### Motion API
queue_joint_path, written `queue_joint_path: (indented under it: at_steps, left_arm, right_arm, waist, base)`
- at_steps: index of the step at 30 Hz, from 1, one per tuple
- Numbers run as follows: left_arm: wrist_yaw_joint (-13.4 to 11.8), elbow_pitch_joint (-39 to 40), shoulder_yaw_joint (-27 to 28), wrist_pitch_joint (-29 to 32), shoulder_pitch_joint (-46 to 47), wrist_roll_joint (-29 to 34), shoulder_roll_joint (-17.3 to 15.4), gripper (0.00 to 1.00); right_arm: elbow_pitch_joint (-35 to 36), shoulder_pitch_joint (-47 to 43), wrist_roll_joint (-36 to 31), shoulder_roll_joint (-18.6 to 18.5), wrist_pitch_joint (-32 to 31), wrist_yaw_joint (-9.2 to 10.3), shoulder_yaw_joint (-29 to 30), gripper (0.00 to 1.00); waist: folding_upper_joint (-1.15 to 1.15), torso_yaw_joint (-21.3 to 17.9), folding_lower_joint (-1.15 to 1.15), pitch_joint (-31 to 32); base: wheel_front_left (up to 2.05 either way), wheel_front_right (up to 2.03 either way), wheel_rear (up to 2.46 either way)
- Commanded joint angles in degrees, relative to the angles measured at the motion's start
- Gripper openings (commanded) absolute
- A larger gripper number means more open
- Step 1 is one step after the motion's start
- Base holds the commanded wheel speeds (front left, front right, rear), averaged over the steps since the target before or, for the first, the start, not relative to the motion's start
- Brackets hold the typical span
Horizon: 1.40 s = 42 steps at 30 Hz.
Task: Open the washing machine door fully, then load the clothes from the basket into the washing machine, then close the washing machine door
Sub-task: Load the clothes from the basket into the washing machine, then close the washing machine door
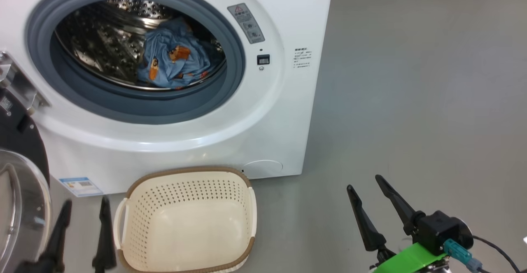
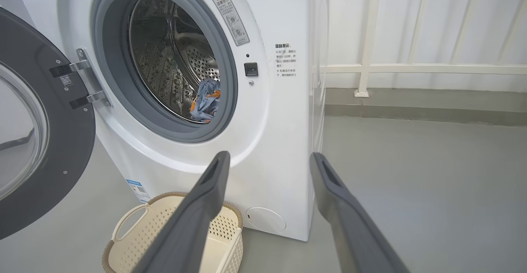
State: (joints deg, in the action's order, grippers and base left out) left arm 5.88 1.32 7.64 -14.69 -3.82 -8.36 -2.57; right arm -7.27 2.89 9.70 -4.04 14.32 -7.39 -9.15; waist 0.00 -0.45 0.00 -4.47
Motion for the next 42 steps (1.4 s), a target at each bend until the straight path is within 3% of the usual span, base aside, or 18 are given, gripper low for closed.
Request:
queue_joint_path:
  at_steps: [1,23,42]
  left_arm:
    - [-0.4,1.9,1.9,-0.3,0.3,0.0,-0.5,1.00]
    - [-4.5,3.1,-1.0,-0.3,-6.1,-2.1,-0.3,1.00]
    - [-3.6,2.7,-0.2,-0.3,-5.7,-3.9,-0.3,1.00]
  right_arm:
    - [1.6,-0.3,-0.4,-0.4,0.7,-0.10,-1.3,1.00]
    - [4.5,-2.3,-1.3,-1.1,0.7,-0.10,-0.2,1.00]
    - [4.7,-2.5,-1.3,-0.1,0.7,-0.10,0.7,1.00]
  waist:
    - [0.00,-0.4,0.00,0.4]
    - [0.00,-0.7,0.00,1.4]
    - [0.00,-0.7,0.00,1.0]
  base:
    - [0.00,0.00,0.00]
    - [0.00,0.00,0.00]
    - [0.00,0.00,0.00]
